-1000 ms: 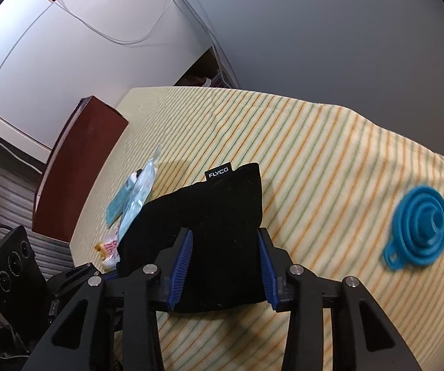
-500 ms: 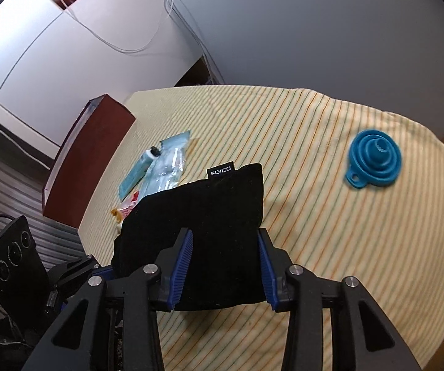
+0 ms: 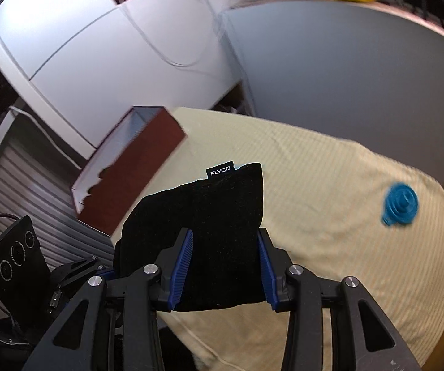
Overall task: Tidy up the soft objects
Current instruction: 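Carry the black pouch over the red box with the right gripper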
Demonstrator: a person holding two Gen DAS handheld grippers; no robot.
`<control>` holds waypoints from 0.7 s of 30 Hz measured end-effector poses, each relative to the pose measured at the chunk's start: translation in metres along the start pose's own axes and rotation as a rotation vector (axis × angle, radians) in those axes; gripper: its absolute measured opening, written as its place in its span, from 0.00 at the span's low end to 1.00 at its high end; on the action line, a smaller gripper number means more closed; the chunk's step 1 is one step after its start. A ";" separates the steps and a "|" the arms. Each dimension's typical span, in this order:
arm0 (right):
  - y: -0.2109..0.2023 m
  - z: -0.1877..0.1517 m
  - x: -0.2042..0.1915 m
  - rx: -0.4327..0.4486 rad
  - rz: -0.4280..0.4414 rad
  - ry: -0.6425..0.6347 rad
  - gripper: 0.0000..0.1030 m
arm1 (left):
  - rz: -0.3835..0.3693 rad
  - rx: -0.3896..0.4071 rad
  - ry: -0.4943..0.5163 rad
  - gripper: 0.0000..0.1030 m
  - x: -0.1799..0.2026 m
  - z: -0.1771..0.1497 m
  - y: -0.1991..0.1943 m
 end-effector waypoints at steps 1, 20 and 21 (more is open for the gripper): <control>0.002 0.005 -0.010 0.004 0.005 -0.016 0.36 | 0.008 0.010 -0.001 0.40 -0.004 0.002 -0.006; 0.094 0.089 -0.188 0.005 0.120 -0.264 0.36 | 0.253 0.157 -0.044 0.40 -0.124 0.029 -0.110; 0.101 0.093 -0.196 -0.001 0.124 -0.274 0.36 | 0.262 0.163 -0.049 0.40 -0.129 0.031 -0.113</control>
Point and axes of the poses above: each gripper's, at about its wrist camera, not at the fingertips, and y roughly the way its jaws point, x to its right, z to its top, the point moved 6 cm from there along y, roughly the way its jaws point, and after that the axes turned 1 degree about x, right-handed, at the moved point
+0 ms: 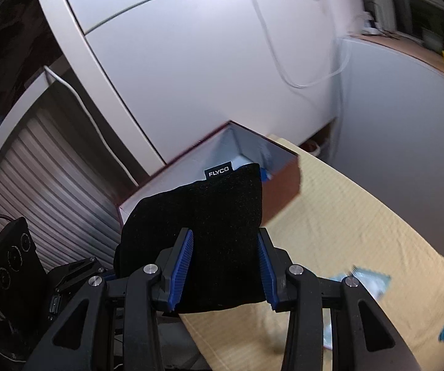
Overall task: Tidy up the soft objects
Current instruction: 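Carry the black pouch over the red box with the right gripper, then lower the pouch into the box and open the right gripper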
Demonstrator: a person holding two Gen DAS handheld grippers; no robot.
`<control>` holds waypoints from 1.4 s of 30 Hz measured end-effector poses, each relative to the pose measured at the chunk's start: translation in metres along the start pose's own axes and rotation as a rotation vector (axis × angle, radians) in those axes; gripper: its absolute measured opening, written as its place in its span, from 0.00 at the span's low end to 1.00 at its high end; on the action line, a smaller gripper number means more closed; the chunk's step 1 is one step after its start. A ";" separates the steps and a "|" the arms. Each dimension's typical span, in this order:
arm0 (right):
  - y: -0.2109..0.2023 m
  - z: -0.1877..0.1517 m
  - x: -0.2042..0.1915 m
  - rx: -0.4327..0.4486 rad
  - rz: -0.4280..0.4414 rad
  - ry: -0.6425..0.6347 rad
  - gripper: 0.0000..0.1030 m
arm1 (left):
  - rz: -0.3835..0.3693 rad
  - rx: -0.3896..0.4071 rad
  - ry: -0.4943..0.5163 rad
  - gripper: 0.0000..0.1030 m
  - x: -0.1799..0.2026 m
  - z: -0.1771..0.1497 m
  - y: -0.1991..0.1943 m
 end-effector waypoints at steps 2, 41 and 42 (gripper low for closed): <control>0.012 0.010 -0.009 -0.007 0.006 -0.016 0.36 | 0.018 0.008 -0.011 0.40 -0.013 0.003 -0.001; 0.103 0.062 -0.047 0.029 -0.240 -0.209 0.58 | 0.253 -0.007 -0.111 0.40 -0.129 0.014 0.033; 0.100 0.061 -0.050 0.039 -0.250 -0.222 0.58 | 0.254 -0.005 -0.112 0.40 -0.129 0.014 0.032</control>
Point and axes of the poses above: each gripper's, at about its wrist camera, not at the fingertips, and y roughly the way its jaws point, x to its right, z to its top, the point moved 6 cm from there along y, roughly the way its jaws point, and after that the axes turned 1 degree about x, right-handed, at the moved point
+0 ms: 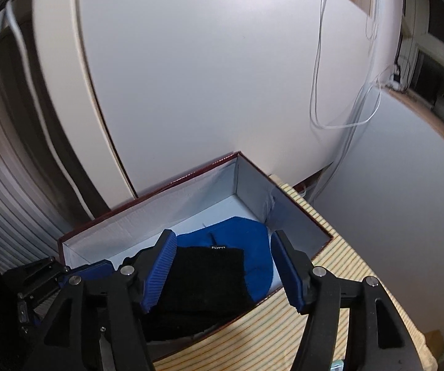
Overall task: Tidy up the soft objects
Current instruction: 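Lower the pouch into the box and open the right gripper, then move both grippers back over the remaining items on the bed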
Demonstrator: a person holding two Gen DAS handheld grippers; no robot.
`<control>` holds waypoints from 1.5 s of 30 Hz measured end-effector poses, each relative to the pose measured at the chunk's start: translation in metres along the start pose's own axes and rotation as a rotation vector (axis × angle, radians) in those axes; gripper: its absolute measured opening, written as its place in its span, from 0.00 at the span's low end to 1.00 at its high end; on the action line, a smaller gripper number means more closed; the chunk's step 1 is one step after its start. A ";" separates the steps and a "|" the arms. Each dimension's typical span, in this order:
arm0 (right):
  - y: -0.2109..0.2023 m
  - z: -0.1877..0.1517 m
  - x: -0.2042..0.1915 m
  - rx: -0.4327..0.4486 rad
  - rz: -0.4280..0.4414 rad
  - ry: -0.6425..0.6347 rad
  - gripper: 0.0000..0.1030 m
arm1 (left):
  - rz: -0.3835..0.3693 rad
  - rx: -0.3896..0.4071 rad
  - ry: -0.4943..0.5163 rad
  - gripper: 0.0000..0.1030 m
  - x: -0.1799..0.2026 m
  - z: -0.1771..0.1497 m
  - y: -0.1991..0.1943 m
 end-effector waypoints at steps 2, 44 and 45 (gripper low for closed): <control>-0.008 -0.001 -0.002 0.019 -0.022 -0.013 0.64 | 0.003 0.006 0.001 0.40 0.000 0.000 -0.003; -0.249 -0.338 0.251 0.138 -0.312 0.723 0.75 | -0.335 -0.215 0.270 0.50 0.202 -0.115 0.007; -0.250 -0.342 0.255 0.134 -0.320 0.725 0.75 | -0.333 -0.223 0.271 0.50 0.205 -0.118 0.010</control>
Point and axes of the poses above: each gripper's, at about its wrist camera, not at the fingertips, and y roughly the way its jaws point, x to its right, z to its top, the point moved 6 cm from there along y, roughly the way its jaws point, and after that the axes turned 1 degree about x, right-handed, at the moved point
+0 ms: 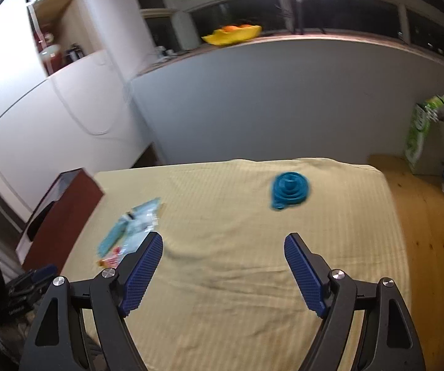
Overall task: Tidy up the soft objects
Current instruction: 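Move both grippers back over the remaining items on the bed, then grasp the blue funnel with the right gripper while the left grasps the snack packet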
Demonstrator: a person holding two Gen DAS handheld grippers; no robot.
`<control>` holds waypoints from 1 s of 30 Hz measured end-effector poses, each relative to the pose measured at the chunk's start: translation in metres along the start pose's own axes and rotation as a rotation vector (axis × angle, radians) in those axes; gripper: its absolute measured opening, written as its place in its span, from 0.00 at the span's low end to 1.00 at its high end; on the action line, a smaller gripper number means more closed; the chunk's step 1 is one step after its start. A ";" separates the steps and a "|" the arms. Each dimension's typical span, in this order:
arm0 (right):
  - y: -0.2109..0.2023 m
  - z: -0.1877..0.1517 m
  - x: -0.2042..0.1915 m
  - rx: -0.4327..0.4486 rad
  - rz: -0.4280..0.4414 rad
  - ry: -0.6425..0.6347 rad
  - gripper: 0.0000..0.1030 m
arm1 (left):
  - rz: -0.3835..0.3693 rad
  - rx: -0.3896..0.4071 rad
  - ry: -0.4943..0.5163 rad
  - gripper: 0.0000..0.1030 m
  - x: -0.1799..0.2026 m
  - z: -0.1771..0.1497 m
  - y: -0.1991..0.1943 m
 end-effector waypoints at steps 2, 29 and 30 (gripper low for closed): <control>0.007 0.006 0.011 -0.001 -0.044 -0.022 0.75 | -0.003 -0.010 -0.003 0.50 0.002 0.000 0.007; 0.150 0.043 0.072 -0.078 -0.208 -0.168 0.50 | 0.082 -0.098 -0.032 0.49 -0.002 0.000 0.093; 0.152 0.044 0.073 -0.080 -0.210 -0.172 0.47 | 0.082 -0.094 -0.030 0.49 -0.002 0.000 0.093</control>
Point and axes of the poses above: each gripper's, at about its wrist camera, not at the fingertips, and y roughly the way its jaws point, x to its right, z to its top, the point moved 6 cm from there along y, roughly the way its jaws point, and after that the axes turned 1 degree about x, right-handed, at the moved point
